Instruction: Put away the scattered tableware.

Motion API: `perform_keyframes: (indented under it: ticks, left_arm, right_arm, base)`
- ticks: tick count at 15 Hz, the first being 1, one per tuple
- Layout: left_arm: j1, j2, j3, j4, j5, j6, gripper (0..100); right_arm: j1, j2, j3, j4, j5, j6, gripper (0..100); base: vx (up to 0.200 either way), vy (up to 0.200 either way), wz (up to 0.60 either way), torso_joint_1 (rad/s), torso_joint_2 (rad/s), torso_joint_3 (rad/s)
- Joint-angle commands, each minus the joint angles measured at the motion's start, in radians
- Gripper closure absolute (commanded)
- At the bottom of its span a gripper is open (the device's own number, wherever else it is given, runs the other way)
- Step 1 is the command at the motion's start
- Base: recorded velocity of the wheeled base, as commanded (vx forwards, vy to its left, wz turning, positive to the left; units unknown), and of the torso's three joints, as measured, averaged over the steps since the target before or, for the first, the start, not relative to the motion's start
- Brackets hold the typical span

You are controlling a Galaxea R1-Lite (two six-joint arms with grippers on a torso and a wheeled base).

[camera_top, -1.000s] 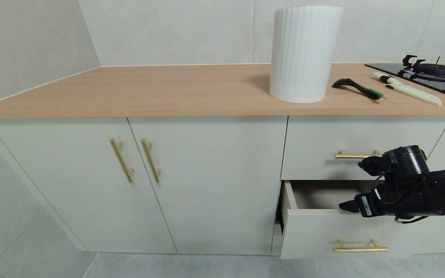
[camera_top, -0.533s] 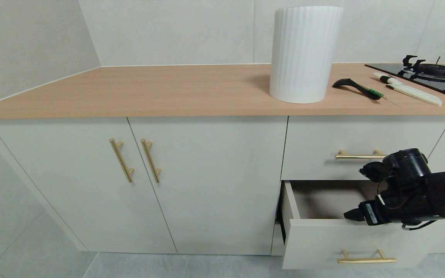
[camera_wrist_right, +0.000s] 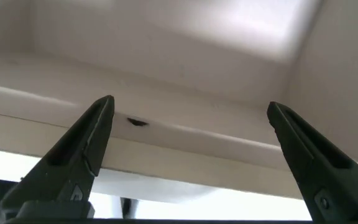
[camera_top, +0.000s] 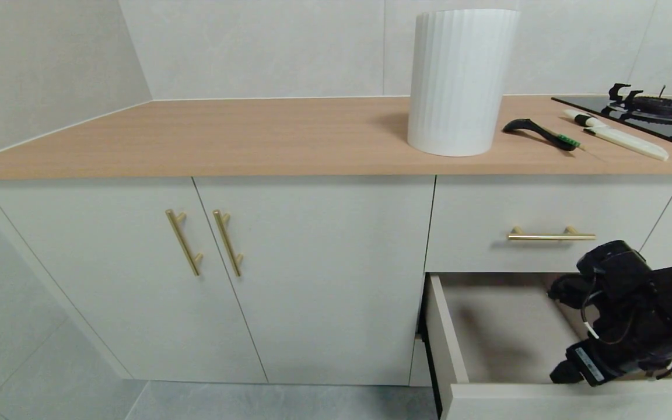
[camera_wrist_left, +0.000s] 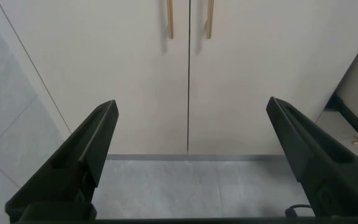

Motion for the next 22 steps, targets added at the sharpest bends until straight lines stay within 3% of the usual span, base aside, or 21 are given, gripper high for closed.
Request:
perform_keyframes:
  ticks: [1,3,9,15,22]
  left_arm:
    - [-0.002,0.0,0.0,0.0,0.0,0.0,0]
    - [-0.002,0.0,0.0,0.0,0.0,0.0,0]
    - [-0.002,0.0,0.0,0.0,0.0,0.0,0]
    - [0.0,0.0,0.0,0.0,0.0,0.0,0]
    - [-0.002,0.0,0.0,0.0,0.0,0.0,0]
  right_arm:
    - [0.042,-0.035,-0.003,0.154,-0.04,-0.011,0]
    - [0.079,-0.072,-0.021,0.317,-0.042,-0.022,0]
    - [0.094,-0.164,-0.123,0.348,-0.032,0.019,0]
    - [0.094,-0.43,-0.178,0.229,0.069,0.111,0]
    - [0.077,-0.602,-0.167,0.093,0.07,0.108,0]
  base:
    - [0.0,0.0,0.0,0.0,0.0,0.0]
    - [0.0,0.0,0.0,0.0,0.0,0.0]
    - [0.0,0.0,0.0,0.0,0.0,0.0]
    - [0.0,0.0,0.0,0.0,0.0,0.0]
    - [0.0,0.0,0.0,0.0,0.0,0.0]
